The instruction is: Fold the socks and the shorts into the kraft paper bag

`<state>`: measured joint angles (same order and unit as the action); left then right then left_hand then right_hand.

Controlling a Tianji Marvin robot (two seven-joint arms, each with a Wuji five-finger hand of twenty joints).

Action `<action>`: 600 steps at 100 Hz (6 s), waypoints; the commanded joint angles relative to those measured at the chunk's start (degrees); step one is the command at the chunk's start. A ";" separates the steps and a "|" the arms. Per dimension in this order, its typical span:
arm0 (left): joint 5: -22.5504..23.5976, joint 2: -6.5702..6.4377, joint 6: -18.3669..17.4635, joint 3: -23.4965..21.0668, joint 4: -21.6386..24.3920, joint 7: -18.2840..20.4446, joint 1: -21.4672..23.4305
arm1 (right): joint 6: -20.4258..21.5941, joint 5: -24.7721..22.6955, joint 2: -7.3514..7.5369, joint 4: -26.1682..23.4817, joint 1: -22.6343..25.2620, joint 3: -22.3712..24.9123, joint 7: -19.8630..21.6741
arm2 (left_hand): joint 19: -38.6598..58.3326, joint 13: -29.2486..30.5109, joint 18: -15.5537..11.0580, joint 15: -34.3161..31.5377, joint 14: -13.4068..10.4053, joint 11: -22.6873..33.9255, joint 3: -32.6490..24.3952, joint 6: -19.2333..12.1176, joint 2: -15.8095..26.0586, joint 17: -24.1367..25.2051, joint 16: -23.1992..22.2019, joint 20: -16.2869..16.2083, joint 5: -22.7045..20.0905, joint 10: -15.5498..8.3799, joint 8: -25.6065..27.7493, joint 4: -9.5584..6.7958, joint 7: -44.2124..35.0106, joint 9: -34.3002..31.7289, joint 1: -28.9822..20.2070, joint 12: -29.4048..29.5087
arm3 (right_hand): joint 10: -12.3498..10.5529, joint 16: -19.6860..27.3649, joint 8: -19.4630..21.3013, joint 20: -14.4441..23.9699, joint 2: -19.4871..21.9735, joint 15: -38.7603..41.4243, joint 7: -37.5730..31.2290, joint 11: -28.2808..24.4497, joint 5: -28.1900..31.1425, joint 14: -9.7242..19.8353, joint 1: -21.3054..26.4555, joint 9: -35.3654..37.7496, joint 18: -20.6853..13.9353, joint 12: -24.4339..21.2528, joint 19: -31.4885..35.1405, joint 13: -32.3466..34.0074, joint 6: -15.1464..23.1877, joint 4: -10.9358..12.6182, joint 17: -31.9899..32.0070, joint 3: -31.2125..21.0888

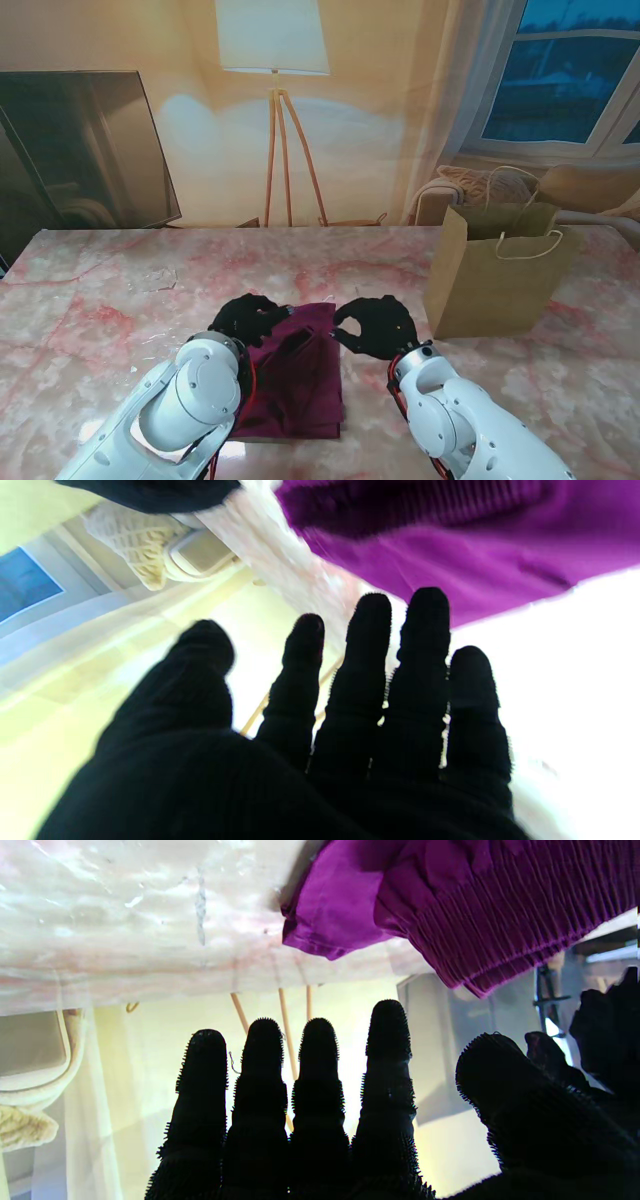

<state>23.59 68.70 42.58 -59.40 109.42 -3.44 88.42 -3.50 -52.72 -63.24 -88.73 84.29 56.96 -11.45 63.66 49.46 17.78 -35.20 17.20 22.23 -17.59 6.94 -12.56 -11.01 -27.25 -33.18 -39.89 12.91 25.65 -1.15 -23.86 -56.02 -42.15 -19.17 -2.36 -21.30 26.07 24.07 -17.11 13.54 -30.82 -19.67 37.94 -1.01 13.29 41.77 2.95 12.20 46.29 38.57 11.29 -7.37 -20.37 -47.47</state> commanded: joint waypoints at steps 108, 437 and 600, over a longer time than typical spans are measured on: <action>20.68 -9.13 -22.18 -1.23 -12.20 20.53 4.56 | 1.04 -0.01 1.57 5.25 -10.30 -14.12 11.37 | -63.27 -38.97 -14.69 27.34 -11.77 -13.51 -12.16 -4.73 2.53 13.16 6.31 19.48 -1.04 -10.99 -4.25 1.84 6.20 24.24 -2.61 5.81 | -1.82 -0.04 -5.41 -0.24 -6.31 -2.31 -9.00 0.28 2.32 2.77 8.53 -1.06 0.32 0.63 -1.97 -5.13 5.06 -1.51 6.31 -20.46; 18.20 -3.35 -36.36 -0.25 -30.73 -11.83 -3.15 | -5.94 13.88 -9.70 27.60 -27.57 -33.21 -1.68 | -10.60 2.05 -7.18 3.26 -12.82 -10.07 -24.55 -21.16 -20.31 2.61 -12.07 -1.72 7.38 -15.69 42.87 9.75 -44.53 -13.92 -11.08 -25.70 | -8.57 -25.39 -2.24 14.18 -37.77 29.57 -20.98 -33.98 8.63 1.91 12.76 11.55 6.59 34.94 17.13 9.24 10.52 -13.13 -6.18 -20.02; 33.05 -5.02 -44.51 -8.03 -21.71 -23.74 9.33 | 8.92 -5.28 -2.78 23.27 -14.40 -21.76 -29.46 | -23.18 -16.13 -5.25 2.72 -12.58 -2.66 -23.16 -22.40 -22.47 12.56 -16.42 0.60 -12.64 -16.44 -12.49 9.69 -27.83 -3.02 -4.91 -44.60 | -6.49 -21.82 -3.41 16.58 -36.92 31.83 -31.95 -26.98 14.87 3.47 15.90 21.68 5.63 20.80 28.22 18.09 14.77 -13.41 -13.98 -20.10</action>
<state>55.16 64.65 -1.06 -67.46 87.02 -27.36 96.50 4.67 -57.34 -67.24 -65.59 69.25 36.12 -41.16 41.30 34.95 13.12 -34.72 5.97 20.42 -40.66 -13.83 -35.67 0.47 -44.02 -33.13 -49.83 -1.46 12.67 6.72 -48.61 -58.27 -47.69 -62.16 -7.23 -42.32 22.81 40.91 -52.35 44.99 -58.51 -46.55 51.43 0.65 28.47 62.52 9.14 32.48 74.45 57.28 24.16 -18.92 -34.89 -66.49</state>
